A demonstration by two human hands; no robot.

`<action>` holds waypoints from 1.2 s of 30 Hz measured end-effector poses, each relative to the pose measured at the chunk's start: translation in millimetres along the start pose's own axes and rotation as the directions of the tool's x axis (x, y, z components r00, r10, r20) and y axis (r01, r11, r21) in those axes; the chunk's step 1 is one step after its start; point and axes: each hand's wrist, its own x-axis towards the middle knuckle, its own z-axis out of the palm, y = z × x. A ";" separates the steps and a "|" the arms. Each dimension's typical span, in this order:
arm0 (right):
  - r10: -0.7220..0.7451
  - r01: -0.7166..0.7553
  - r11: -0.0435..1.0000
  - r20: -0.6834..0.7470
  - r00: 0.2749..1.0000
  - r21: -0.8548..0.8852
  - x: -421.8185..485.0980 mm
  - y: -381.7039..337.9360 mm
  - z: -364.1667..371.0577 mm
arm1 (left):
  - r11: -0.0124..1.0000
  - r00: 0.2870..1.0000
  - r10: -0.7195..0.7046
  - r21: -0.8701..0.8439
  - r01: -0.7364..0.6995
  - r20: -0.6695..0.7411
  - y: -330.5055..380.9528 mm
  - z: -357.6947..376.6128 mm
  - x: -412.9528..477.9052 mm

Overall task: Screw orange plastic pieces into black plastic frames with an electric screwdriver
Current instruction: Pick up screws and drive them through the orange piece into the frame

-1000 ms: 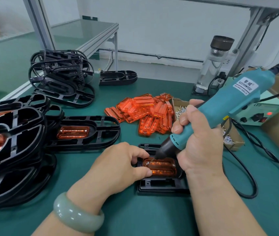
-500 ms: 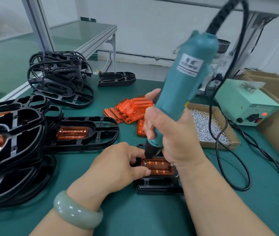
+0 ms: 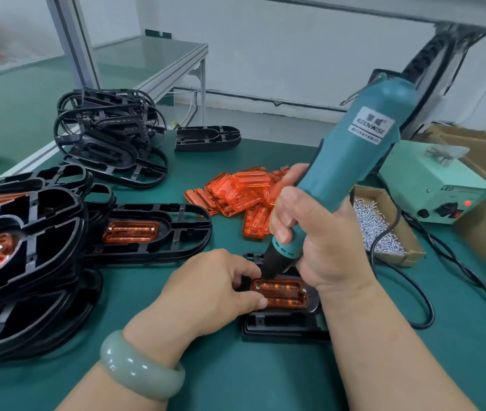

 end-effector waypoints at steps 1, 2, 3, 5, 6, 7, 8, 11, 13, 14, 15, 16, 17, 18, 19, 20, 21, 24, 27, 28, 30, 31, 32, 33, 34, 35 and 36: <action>0.002 -0.002 1.000 0.015 1.000 -0.014 -0.2 0.3 0.0 | 1.000 1.000 -0.002 -0.006 0.002 -0.008 0.2 0.1 -0.3; -0.001 0.002 0.999 0.030 1.000 -0.033 -0.6 0.8 0.8 | 1.000 1.000 -0.005 -0.012 0.005 -0.018 0.6 0.1 -0.7; -0.008 0.010 0.999 0.041 0.999 -0.050 -0.7 1.5 2.2 | 1.000 1.000 -0.009 -0.016 0.009 -0.026 0.5 0.2 -1.2; -0.019 0.022 0.998 0.045 0.999 -0.065 -0.7 2.4 4.7 | 1.000 0.999 -0.013 -0.021 0.013 -0.033 1.1 0.1 -2.0; -0.022 0.025 0.998 0.045 0.999 -0.066 -0.7 2.8 5.4 | 1.000 0.999 -0.014 -0.022 0.013 -0.033 1.2 0.0 -2.3; -0.023 0.026 0.997 0.047 0.999 -0.067 -0.8 2.9 6.2 | 1.000 1.000 -0.013 -0.019 0.013 -0.027 1.5 -0.3 -2.1; -0.024 0.027 0.997 0.047 0.999 -0.072 -1.2 2.9 6.8 | 1.000 1.000 -0.010 -0.015 0.009 -0.020 2.2 -0.8 -2.0; -0.035 0.036 0.993 0.012 0.999 -0.113 -3.0 3.6 9.2 | 1.000 1.000 -0.004 0.001 0.004 -0.005 2.7 -0.7 -1.3; -0.034 0.029 0.992 -0.038 0.999 -0.120 -2.1 4.0 9.3 | 1.000 1.000 -0.011 0.009 0.011 -0.020 2.6 -0.3 -1.0; -0.029 0.021 0.994 -0.067 0.997 -0.111 -1.8 3.9 8.6 | 1.000 1.000 -0.013 0.015 0.014 -0.026 2.0 0.3 -0.8; -0.026 0.017 0.995 -0.094 0.995 -0.095 -1.8 3.7 7.4 | 1.000 1.000 -0.011 0.024 0.012 -0.026 1.4 0.8 -0.6; -0.029 0.021 0.997 -0.111 0.993 -0.078 -2.1 3.5 5.8 | 0.999 1.000 -0.007 0.034 0.008 -0.023 1.0 1.0 -0.6; -0.041 0.034 0.997 -0.114 0.993 -0.063 -2.8 3.7 3.8 | 0.999 1.000 -0.005 0.040 0.006 -0.019 0.6 1.0 -0.3; -0.058 0.052 0.997 -0.109 0.992 -0.052 -4.2 4.0 1.5 | 0.999 1.000 -0.005 0.037 0.006 -0.019 0.3 0.8 -0.1; -0.073 0.070 0.997 -0.100 0.992 -0.041 -5.3 4.4 -0.2 | 0.999 1.000 -0.009 0.031 0.009 -0.021 -0.2 0.7 0.3; -0.084 0.081 0.996 -0.096 0.992 -0.032 -6.4 4.4 -1.5 | 1.000 1.000 -0.011 0.026 0.012 -0.023 -0.5 0.3 0.2; -0.089 0.088 0.996 -0.097 0.991 -0.024 -6.9 4.2 -2.1 | 1.000 1.000 -0.012 0.023 0.012 -0.022 -0.3 -0.1 0.3; -0.110 0.108 0.994 -0.111 0.988 -0.024 -7.6 3.0 -1.5 | 1.000 1.000 -0.017 0.017 0.017 -0.011 0.0 -0.9 0.1; -0.133 0.129 0.991 -0.124 0.983 -0.039 -11.2 1.6 0.0 | 0.999 0.999 -0.034 0.008 0.034 -0.005 1.0 -1.5 -0.3; -0.139 0.134 0.990 -0.128 0.982 -0.047 -12.5 1.1 0.9 | 0.999 0.999 -0.039 0.005 0.039 -0.005 1.4 -1.5 -0.6; -0.155 0.151 0.988 -0.136 0.979 -0.040 -13.8 -1.0 3.2 | 0.999 0.999 -0.044 0.009 0.044 -0.004 2.1 -1.7 -1.5; -0.172 0.172 0.985 -0.141 0.975 -0.011 -13.9 -3.9 3.1 | 0.999 0.999 -0.048 0.010 0.048 -0.005 2.6 -1.8 -2.0; -0.201 0.207 0.978 -0.149 0.968 0.028 -13.9 -8.2 1.2 | 0.999 0.999 -0.051 0.007 0.051 -0.006 3.3 -1.8 -2.5; -0.231 0.243 0.968 -0.162 0.959 0.064 -12.9 -13.3 -2.3 | 0.999 0.999 -0.051 0.004 0.051 -0.006 4.0 -2.0 -2.5; -0.249 0.268 0.959 -0.186 0.950 0.086 -11.9 -18.7 -7.2 | 0.999 0.999 -0.049 0.003 0.049 -0.005 4.9 -2.2 -2.5; -0.252 0.279 0.956 -0.226 0.941 0.094 -10.9 -23.4 -12.7 | 0.999 0.999 -0.047 0.005 0.047 -0.001 6.1 -2.5 -2.4; -0.246 0.281 0.955 -0.279 0.928 0.095 -10.0 -27.0 -18.5 | 0.999 0.999 -0.046 0.007 0.046 0.007 7.0 -3.4 -2.0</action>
